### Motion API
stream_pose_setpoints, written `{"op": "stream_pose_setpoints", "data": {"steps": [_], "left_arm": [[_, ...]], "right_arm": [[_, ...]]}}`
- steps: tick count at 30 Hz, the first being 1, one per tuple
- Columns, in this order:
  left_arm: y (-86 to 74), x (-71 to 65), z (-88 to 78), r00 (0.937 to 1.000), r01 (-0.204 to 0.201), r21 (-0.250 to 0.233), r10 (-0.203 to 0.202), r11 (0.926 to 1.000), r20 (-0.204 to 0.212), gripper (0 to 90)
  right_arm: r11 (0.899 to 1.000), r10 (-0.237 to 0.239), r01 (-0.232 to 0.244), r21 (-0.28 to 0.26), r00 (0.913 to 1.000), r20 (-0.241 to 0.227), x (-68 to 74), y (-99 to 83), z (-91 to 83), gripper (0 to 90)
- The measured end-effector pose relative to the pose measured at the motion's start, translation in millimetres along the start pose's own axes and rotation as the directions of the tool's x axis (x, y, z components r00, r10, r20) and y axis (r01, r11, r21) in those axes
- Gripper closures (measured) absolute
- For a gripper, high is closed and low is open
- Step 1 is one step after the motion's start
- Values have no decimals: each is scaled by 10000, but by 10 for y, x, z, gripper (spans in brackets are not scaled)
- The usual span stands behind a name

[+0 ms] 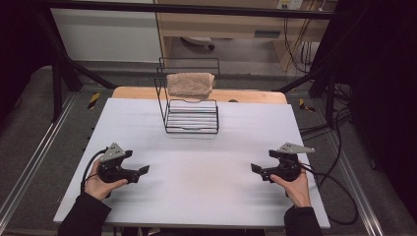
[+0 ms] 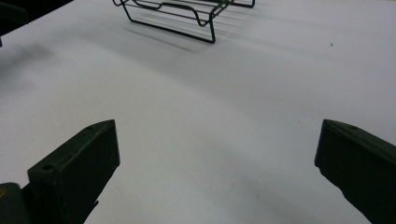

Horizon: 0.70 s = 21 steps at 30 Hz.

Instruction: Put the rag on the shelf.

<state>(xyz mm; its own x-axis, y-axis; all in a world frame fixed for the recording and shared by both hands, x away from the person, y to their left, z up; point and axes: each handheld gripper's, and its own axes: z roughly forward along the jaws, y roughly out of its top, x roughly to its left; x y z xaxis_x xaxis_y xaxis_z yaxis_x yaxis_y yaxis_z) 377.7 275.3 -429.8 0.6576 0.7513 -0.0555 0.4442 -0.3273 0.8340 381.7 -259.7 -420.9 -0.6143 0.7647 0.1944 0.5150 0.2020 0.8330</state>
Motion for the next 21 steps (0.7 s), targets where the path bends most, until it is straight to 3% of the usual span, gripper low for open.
{"op": "stream_pose_setpoints", "data": {"steps": [12, 21], "left_arm": [[-133, 27, -60, 9999, 53, 42, -53, 10000, 105, 80], [-170, 16, -62, 9999, 51, 242, -53, 9997, 91, 75]], "right_arm": [[9988, -15, 14, 495, 10000, 24, -90, -332, -91, 7], [9990, -79, 81, 449, 10000, -47, -73, -375, -140, 7]]}}
